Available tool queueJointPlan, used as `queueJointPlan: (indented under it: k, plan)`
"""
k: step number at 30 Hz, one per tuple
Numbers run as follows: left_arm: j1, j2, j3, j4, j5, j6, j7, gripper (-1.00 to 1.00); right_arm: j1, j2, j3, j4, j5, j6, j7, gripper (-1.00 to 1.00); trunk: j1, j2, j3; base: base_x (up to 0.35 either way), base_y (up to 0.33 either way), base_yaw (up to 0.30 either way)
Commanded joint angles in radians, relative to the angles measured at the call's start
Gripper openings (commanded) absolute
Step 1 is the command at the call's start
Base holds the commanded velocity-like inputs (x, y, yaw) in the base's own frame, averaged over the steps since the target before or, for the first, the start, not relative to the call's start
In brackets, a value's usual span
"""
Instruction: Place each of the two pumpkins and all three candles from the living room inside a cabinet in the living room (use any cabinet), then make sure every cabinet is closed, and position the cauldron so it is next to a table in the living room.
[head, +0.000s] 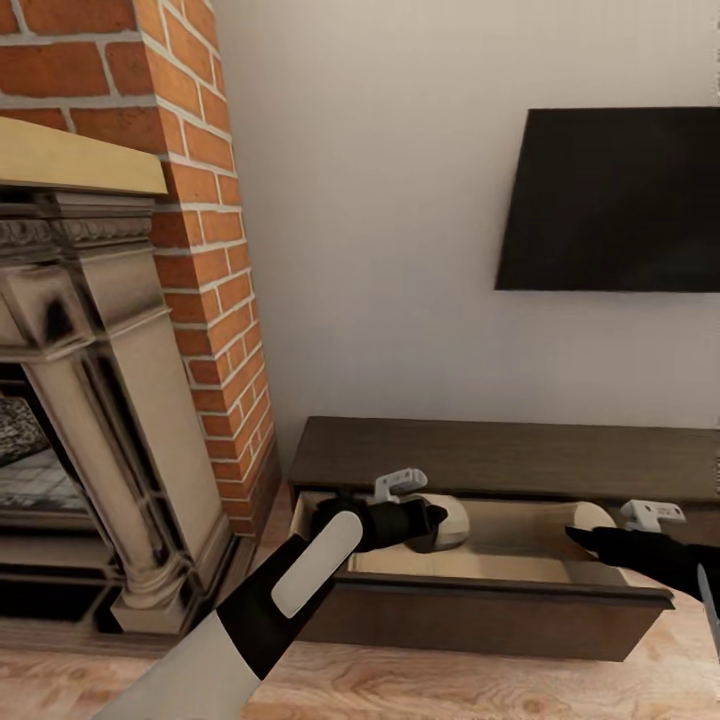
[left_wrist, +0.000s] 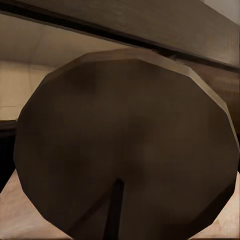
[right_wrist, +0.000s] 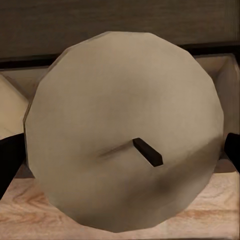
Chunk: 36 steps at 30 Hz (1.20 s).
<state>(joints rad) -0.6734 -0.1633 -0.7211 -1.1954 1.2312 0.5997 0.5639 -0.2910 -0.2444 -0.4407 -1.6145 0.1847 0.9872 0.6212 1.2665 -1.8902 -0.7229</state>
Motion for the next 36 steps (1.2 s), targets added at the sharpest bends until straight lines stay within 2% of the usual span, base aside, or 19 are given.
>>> queueJointPlan:
  k: [1, 7, 14, 16, 18, 20, 32, 34, 35, 36]
  plan:
    - [-0.001, 0.0, -0.001, 0.004, 0.011, -0.001, 0.009, -1.0, -0.001, 0.006, 0.002, -0.001, 0.011, 0.002, -0.003, -1.0, 0.0, -0.001, -0.001, 0.0, 0.0, -0.078]
    - [0.007, 0.006, 0.001, 0.021, 0.009, -0.001, 0.007, -1.0, 0.0, 0.026, 0.017, -0.001, 0.011, 0.0, -0.049, -1.0, 0.0, -0.001, -0.001, 0.0, 0.0, -0.029]
    - [0.023, 0.013, 0.01, 0.023, 0.005, -0.001, 0.01, -1.0, 0.001, 0.03, 0.029, -0.001, 0.01, 0.0, -0.057, -1.0, 0.0, -0.001, -0.001, 0.0, 0.0, -0.003]
    - [0.024, 0.014, 0.011, 0.024, 0.004, -0.001, 0.011, -1.0, 0.001, 0.03, 0.045, -0.001, 0.01, 0.001, -0.059, -1.0, 0.0, -0.001, -0.001, 0.0, 0.0, 0.0]
    - [0.026, 0.014, 0.011, 0.025, -0.001, -0.001, 0.016, -1.0, 0.001, 0.03, 0.08, 0.001, 0.013, 0.002, -0.061, -1.0, 0.0, -0.001, -0.001, 0.0, 0.0, 0.0]
    - [0.027, 0.013, 0.011, 0.036, -0.003, -0.001, 0.018, -1.0, 0.001, 0.03, 0.092, 0.001, 0.012, 0.003, -0.062, -1.0, 0.0, -0.001, -0.001, 0.0, 0.0, 0.0]
    - [0.028, 0.009, 0.011, 0.11, -0.008, -0.001, 0.02, -1.0, 0.001, 0.031, 0.114, 0.013, 0.012, 0.012, -0.062, -1.0, 0.0, -0.001, -0.001, 0.063, 0.0, 0.0]
    - [0.028, 0.009, 0.011, 0.114, -0.008, -0.001, 0.019, -1.0, 0.001, 0.033, 0.135, 0.024, 0.013, 0.013, -0.063, -1.0, 0.0, -0.001, -0.001, 0.038, 0.0, 0.0]
    - [0.028, 0.008, 0.011, 0.123, -0.008, -0.001, 0.019, -1.0, 0.001, 0.036, 0.167, 0.034, 0.014, 0.013, -0.064, -1.0, 0.0, -0.001, -0.001, 0.009, 0.0, 0.0]
    - [0.028, 0.007, 0.011, 0.131, -0.008, -0.003, 0.019, -1.0, 0.001, 0.037, 0.173, 0.037, 0.015, 0.013, -0.064, -1.0, 0.0, -0.001, -0.001, 0.004, 0.0, 0.0]
